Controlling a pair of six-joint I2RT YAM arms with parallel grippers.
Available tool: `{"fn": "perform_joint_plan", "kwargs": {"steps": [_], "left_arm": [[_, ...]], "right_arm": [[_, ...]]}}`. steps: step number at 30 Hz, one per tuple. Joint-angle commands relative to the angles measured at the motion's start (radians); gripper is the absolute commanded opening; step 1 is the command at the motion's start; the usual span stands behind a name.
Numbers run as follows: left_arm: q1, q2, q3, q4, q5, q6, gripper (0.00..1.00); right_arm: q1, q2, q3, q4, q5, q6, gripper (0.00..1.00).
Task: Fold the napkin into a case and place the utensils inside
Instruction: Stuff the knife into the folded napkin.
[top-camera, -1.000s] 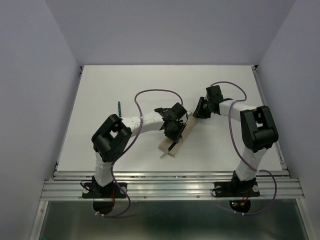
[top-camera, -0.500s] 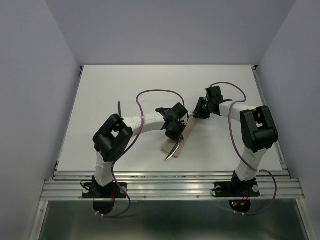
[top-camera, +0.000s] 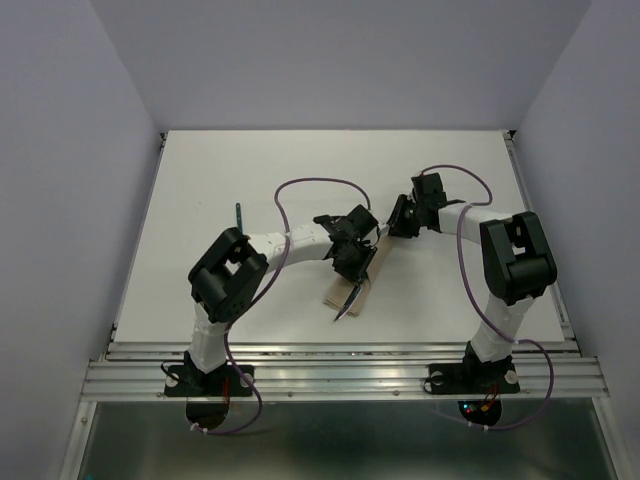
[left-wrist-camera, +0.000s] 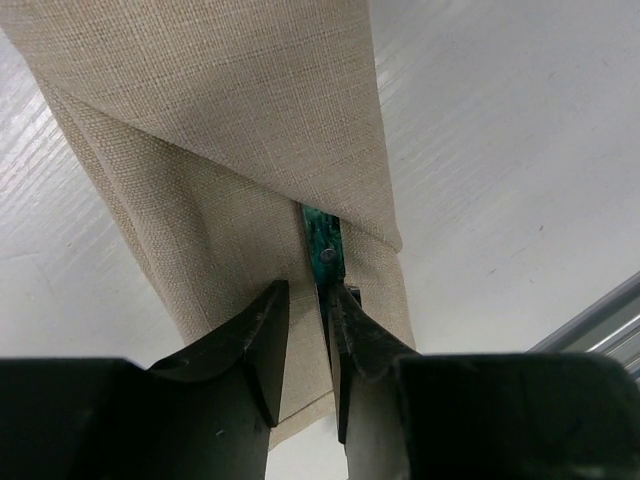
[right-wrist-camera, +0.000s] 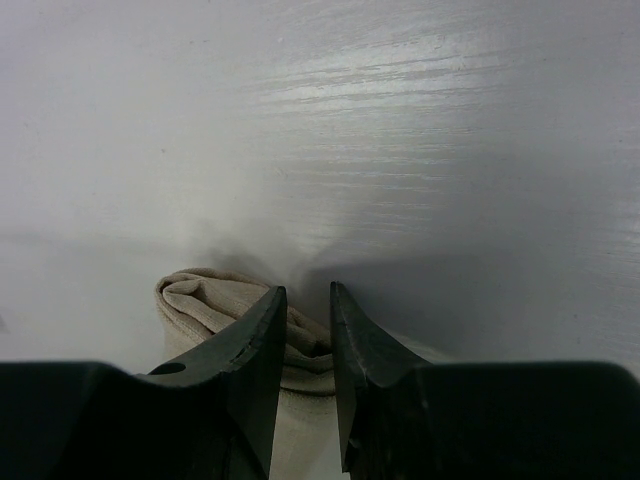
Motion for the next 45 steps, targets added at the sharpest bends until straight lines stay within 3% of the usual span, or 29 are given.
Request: {"fn": "perform_joint_plan", "kwargs": {"steps": [1,11,18,32,38,45], "left_arm": [[-0.009,-0.077,0.009,0.004,-0.048,-0.015,0.34],[-0.009,-0.215,-0.158,0.083,-0.039,-0.111,0.34],[0.006,-0.169,-0.261,0.162,-0.039,-0.139,0.26],[0.086,-0.100,-0.206,0.144,-0.079,-0.078,0.23],[0.087,-0.150,-0.145,0.080,-0.131,-0.036,0.27],[0.087,-0.262,-0.154,0.061,-0.101,-0.007,0.41]], "right_arm": [[0.015,0.017,-0.039,-0.057,0.019,-0.010,0.30],[0.015,-0.001,-0.057,-0.059,0.032,-0.016,0.30],[0.015,-0.019,-0.086,-0.055,0.039,-0.015,0.30],[0.015,-0.118,-0.229,-0.009,0.013,0.013,0.30],[-0.002,-0.154,-0.208,-0.052,0.151,0.028,0.32],[-0.071,-0.309,-0.277,-0.063,0.113,0.040,0.42]]}}
